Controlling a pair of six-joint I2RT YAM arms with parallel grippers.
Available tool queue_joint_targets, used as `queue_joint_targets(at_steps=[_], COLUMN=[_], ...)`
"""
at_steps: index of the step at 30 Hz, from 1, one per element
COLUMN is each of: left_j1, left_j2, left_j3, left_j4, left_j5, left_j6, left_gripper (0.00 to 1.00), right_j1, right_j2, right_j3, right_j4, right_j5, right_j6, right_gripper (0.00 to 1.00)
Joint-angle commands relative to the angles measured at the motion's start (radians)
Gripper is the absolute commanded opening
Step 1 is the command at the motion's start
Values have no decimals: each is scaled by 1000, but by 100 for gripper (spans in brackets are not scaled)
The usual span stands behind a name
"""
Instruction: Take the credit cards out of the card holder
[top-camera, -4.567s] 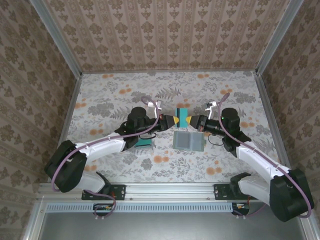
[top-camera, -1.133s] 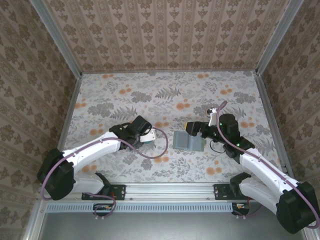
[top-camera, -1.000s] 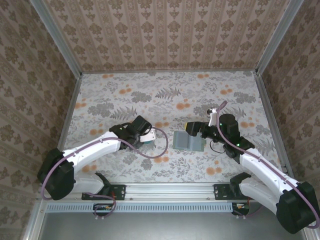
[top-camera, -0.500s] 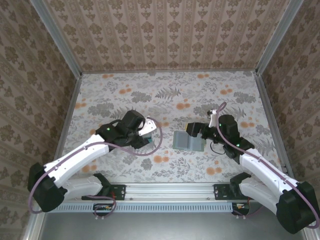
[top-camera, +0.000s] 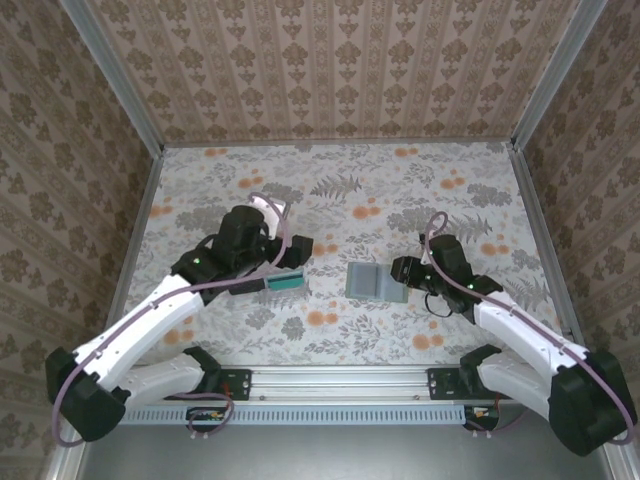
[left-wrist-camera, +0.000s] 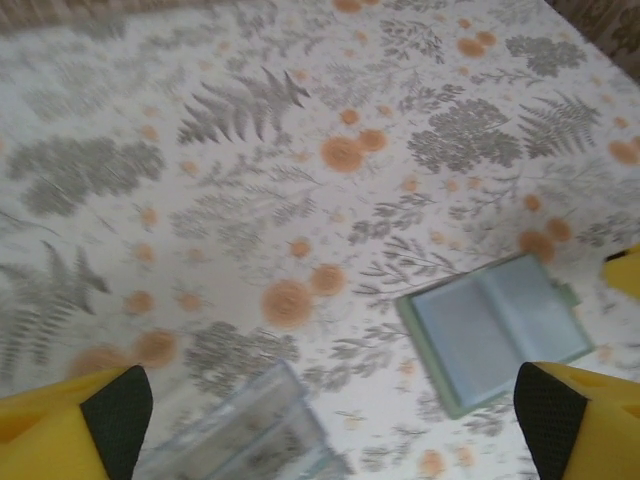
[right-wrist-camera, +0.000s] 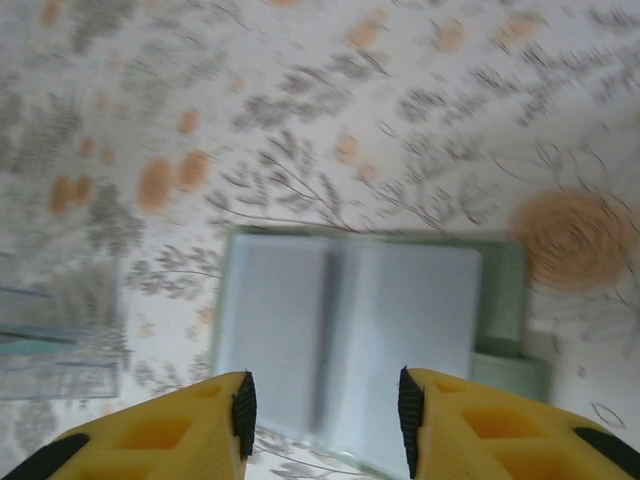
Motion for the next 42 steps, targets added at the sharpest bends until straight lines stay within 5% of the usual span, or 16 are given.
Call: queue_joint_targets(at_steps=[1,9,14,26,42], left_j1=[-20,-138,-188,-222,-233], left_j2=[81,306,451,698,757], left_j3=[3,11,15,60,89], left_j4=[61,198,303,414,442], left_j5=[100,122,159,243,293], left_j6=[-200,-373,-467,-558,-563], left_gripper=[91,65,57,53,51], right_j1=[6,7,16,32,34], right_j2=[52,166,239,265,273], right_j3=[-17,-11,13,20,21], right_j4=[-67,-49,-63,-61,-56], right_j5=[69,70,82,87,79], right_j6=[40,58,58,66,66], right_gripper=[43,33,32,27,27])
